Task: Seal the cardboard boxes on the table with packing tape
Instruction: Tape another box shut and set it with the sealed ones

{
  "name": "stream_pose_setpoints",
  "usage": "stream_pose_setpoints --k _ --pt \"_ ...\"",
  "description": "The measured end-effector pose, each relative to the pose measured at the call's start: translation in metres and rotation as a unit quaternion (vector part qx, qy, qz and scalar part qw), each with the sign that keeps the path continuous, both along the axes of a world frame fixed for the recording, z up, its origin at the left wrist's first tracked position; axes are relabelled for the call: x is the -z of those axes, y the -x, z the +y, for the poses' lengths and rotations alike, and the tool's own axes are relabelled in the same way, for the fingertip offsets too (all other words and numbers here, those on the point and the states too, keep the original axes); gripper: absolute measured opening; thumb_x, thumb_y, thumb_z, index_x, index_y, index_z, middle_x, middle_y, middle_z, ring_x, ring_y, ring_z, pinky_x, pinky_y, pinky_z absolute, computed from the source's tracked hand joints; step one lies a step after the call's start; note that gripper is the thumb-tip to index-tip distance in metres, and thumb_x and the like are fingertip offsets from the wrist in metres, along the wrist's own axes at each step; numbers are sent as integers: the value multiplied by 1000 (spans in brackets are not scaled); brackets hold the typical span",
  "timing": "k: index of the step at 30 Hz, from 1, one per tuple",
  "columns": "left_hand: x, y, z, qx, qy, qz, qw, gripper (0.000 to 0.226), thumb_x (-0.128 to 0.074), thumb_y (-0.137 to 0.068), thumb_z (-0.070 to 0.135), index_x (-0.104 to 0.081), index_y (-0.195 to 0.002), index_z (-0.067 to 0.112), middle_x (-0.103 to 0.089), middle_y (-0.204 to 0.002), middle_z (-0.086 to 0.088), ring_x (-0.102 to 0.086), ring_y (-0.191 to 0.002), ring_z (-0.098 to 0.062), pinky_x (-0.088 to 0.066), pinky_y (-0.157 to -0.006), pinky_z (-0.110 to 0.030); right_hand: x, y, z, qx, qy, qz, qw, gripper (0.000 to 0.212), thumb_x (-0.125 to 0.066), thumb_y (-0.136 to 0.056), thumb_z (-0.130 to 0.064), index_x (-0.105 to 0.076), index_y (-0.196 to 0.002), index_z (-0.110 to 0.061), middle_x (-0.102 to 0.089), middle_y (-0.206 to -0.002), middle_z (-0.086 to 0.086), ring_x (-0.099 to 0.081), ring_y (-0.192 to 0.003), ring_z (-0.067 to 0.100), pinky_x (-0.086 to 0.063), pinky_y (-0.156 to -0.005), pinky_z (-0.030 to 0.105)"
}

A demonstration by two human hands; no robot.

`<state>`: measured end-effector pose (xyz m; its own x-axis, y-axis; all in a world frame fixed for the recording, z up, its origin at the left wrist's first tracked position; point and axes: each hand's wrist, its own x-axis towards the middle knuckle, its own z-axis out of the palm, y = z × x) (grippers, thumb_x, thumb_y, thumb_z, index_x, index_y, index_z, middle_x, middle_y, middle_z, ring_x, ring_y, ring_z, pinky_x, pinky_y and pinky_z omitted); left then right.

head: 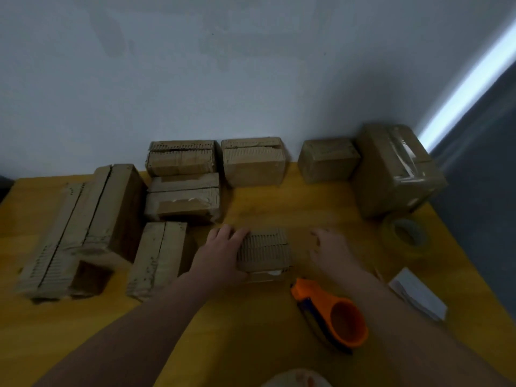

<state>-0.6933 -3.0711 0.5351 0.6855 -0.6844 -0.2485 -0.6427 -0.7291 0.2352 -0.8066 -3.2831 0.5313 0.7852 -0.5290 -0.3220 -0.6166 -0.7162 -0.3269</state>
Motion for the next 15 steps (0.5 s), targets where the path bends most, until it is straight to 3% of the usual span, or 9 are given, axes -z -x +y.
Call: stream_pose_setpoints --k 2,4,6,8,11,13,15 --pt "1 14 14 12 -2 -8 1000 96 -73 -72 52 -16 -147 35 -27 -141 2 -25 -133 -23 -44 -101 -40 3 28 22 20 -3 11 1000 36 -55 -95 -23 -52 -130 -14 -59 -102 4 -55 -92 16 -52 -84 33" --pt "2 27 28 24 -8 -13 1000 97 -71 -75 54 -11 -149 37 -24 -143 1 -24 -133 -24 -44 -101 -40 2 54 44 41 0 26 999 25 -54 -96 -30 -55 -116 -16 -59 -96 1 -58 -84 17 -52 -72 32" --pt "2 39 41 37 -16 -18 999 98 -68 -78 55 -4 -151 39 -21 -146 -2 -21 -135 -25 -42 -102 -40 0 73 62 47 23 68 996 26 -53 -95 -42 -51 -108 -19 -59 -101 0 -55 -82 17 -47 -65 30" --pt "1 50 55 52 -27 -17 998 96 -65 -81 54 0 -151 41 -16 -149 -4 -18 -136 -26 -40 -104 -41 7 91 75 54 30 91 994 37 -57 -92 -47 -49 -116 -19 -58 -110 0 -58 -90 17 -48 -68 29" --pt "0 64 74 72 -38 -9 997 91 -63 -85 52 0 -150 43 -8 -153 -3 -11 -140 -27 -34 -110 -43 11 107 89 100 20 96 990 50 -64 -91 -31 -40 -132 -16 -60 -111 3 -62 -93 21 -56 -74 35" --pt "1 70 87 82 -40 2 996 89 -63 -86 49 -1 -149 46 -4 -154 -1 -6 -141 -28 -28 -113 -46 12 111 93 118 -10 78 990 59 -57 -95 -14 -27 -145 -12 -60 -116 8 -62 -96 25 -55 -77 37" --pt "2 74 98 97 -45 10 994 87 -63 -87 46 -1 -149 48 0 -156 -1 -1 -143 -29 -25 -115 -48 6 112 96 132 -71 39 988 54 -48 -98 -5 -26 -147 -9 -57 -122 13 -59 -104 30 -51 -84 38"
